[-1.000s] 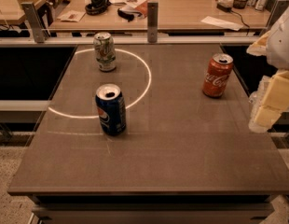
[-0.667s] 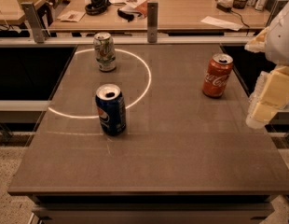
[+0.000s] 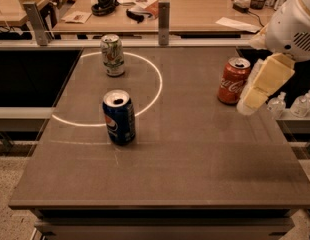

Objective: Pick 7up can

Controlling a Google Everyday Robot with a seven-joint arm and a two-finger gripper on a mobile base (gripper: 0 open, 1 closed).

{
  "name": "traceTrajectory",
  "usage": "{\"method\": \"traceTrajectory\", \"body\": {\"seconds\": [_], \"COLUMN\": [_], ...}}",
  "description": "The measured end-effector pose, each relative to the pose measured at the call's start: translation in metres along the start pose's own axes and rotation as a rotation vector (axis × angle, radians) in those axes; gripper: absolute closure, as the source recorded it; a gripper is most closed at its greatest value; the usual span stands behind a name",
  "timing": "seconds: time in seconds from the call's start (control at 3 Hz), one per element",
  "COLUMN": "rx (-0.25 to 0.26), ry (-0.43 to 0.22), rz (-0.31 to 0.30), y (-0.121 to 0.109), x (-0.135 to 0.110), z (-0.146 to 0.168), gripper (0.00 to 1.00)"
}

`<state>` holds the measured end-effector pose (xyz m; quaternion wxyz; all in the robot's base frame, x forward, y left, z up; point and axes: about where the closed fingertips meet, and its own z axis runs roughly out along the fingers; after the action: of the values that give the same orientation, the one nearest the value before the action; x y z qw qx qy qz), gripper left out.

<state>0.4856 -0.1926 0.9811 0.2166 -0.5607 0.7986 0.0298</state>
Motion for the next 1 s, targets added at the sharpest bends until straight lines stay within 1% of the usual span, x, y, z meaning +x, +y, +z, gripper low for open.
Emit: {"method": "traceTrajectory", "body": {"seconds": [0.33, 0.67, 1.0], "rx": [0.020, 0.061, 0.088], "ry": [-0.064, -0.158, -0.319], "rz": [0.082, 0.103, 0.115], "y": [-0.018, -0.034, -0.049], "x": [-0.018, -0.038, -0.055], "z": [0.015, 0.021, 0.033], "gripper": [0.00, 0.00, 0.00]}}
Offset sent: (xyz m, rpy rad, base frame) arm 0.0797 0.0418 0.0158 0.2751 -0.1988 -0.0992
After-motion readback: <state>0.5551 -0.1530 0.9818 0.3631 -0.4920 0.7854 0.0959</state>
